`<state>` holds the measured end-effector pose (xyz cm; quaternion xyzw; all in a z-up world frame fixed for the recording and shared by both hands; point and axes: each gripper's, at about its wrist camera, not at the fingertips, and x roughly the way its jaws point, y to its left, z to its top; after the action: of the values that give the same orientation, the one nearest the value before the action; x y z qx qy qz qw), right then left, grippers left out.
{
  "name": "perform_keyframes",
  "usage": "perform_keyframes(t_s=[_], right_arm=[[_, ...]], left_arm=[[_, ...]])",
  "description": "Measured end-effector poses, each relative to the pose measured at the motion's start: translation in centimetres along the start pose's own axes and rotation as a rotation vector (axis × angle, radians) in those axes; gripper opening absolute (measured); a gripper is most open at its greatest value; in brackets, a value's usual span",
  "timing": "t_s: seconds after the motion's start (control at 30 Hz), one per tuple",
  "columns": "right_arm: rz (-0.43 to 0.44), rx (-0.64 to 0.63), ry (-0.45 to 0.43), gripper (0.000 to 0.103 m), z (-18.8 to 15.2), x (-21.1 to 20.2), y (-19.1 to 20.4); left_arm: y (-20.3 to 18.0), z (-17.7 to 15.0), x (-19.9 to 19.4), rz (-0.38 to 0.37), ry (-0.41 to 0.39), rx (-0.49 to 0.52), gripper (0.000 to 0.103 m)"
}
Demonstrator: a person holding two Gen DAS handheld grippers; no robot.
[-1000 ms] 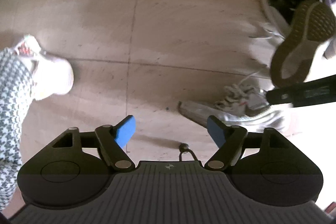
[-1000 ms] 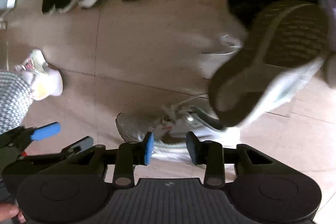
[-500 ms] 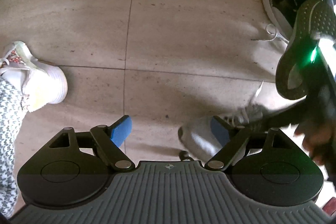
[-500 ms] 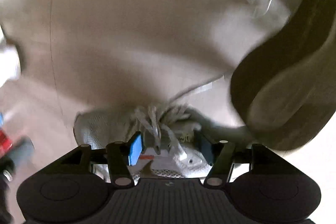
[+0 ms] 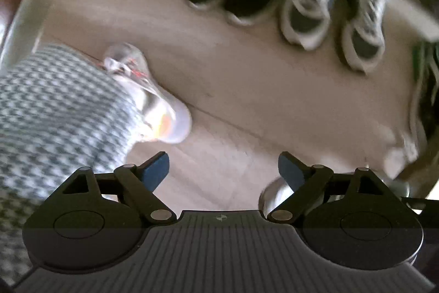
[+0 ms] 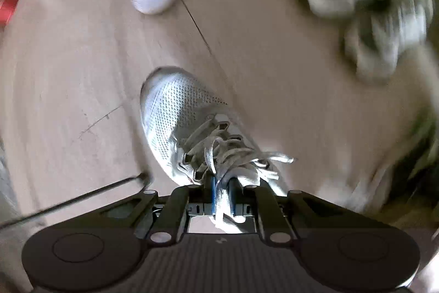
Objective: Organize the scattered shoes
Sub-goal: 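Lower the sneaker onto the floor before the black-white pair, open right gripper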
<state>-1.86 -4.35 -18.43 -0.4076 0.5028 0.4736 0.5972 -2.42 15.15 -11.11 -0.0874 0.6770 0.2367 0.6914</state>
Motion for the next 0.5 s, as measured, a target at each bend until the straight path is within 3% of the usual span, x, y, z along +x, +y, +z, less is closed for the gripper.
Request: perform_keyframes(t_s=[0.1,0.17,0.23,0.3,0.33,0.4,0.43,0.47,0.5], right_arm=[[-0.094,-0.245,-0.019,0.012,1.0,0.3,0.6],[-0.154,-0.395,-0.027,0.021,1.6,0.4,0.8],[-0.132,-0.253,0.045,0.031,1.8,0.1,-1.7],[-0.096,-0.092,0.047,0.037,1.5,-0.5,-3.4],[-0.078,-0.005,0.047,0.038,1.2,-0.9,-4.3],[-0.043,0.296,0.040,0.038,-0.9,-2.4,-7.1],[-0.038,0.329,0.043,0.038,-1.3,-2.8,-7.6],[-0.013,0.481,0.054,0.038,-3.0,-4.2,-9.3],[-0.014,0.533,0.059,0.038,-3.6,-4.6,-9.7]], left_arm=[[0.4,0.1,0.5,0.008,0.021,-0.020,0.090],[-0.3,0.0,1.3,0.014,0.048,0.011,0.090],[-1.0,-0.1,2.0,-0.004,0.069,0.045,0.090],[-1.9,-0.3,2.7,-0.055,0.091,0.065,0.090],[-2.1,-0.3,2.8,-0.068,0.092,0.072,0.090],[-2.8,-0.3,2.9,-0.087,0.084,0.096,0.090],[-3.2,-0.3,2.9,-0.091,0.077,0.108,0.090],[-3.5,-0.3,2.9,-0.093,0.065,0.121,0.090],[-3.8,-0.3,2.9,-0.094,0.055,0.133,0.090]])
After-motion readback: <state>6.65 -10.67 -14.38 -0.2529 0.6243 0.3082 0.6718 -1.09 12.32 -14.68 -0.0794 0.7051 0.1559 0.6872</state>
